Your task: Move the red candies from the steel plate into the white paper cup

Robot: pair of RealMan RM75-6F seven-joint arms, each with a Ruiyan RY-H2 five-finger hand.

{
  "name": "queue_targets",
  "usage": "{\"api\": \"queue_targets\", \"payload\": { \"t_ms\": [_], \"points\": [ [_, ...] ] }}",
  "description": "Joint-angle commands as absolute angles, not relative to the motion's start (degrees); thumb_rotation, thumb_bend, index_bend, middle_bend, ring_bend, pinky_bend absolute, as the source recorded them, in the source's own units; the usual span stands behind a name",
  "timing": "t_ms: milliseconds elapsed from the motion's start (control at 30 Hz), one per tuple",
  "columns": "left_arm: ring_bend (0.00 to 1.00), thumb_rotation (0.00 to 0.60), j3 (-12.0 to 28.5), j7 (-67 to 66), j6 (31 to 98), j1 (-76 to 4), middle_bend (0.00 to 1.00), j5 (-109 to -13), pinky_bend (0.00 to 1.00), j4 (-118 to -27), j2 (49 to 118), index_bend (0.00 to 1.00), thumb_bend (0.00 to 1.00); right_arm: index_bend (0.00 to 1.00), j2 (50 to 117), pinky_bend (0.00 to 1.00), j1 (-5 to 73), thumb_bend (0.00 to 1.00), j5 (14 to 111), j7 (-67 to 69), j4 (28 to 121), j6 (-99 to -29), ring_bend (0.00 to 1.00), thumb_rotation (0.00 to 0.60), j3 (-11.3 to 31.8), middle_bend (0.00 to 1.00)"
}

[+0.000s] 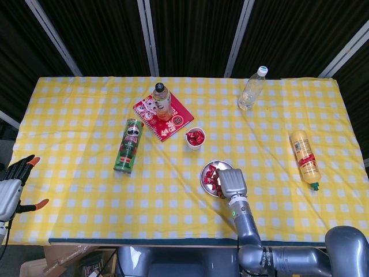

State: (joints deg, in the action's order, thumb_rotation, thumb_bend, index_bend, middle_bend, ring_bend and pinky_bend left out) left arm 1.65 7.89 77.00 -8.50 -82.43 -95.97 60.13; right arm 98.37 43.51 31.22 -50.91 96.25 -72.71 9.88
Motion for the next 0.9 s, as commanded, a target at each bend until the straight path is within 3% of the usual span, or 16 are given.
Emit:
{"api": "queue_targets", "payload": {
  "t_ms": [33,400,700,900],
  "points": [
    [0.0,0.6,1.7,7.8,76.9,-8.6,0.0,-82.3,0.0,-96.1,60.1,0.0,0.03,0.45,98.4,0.92,43.4,0.34,31.1,-50.7,95.9,-72.4,0.9,0.6,9.8,0.82],
    [0.0,0.6,1.7,7.9,76.7,-8.6,0.0,-82.2,0.0,-96.4,60.0,0.0,0.03,0.55,98.1,0.92,42.9,0.63,31.9,-49.4,95.3,-71.6,0.9,0.6,9.6,0.82],
    [0.0,0.6,1.7,7.8,76.8,-8.6,0.0,-82.2,0.0,-96.6,59.9,0.0,0.03,0.55,97.4,0.92,42.7,0.64,34.0,-48.2,96.4,-71.8,0.9,0.6,10.0,0.82],
    [0.0,0.6,1.7,7.9,76.7,-8.6,0.0,-82.2,0.0,-96.6,59.9,0.0,0.03,0.55,94.1,0.92,43.7,0.64,35.8,-46.9,100.0,-72.6,0.9,0.6,14.1,0.82]
  ]
}}
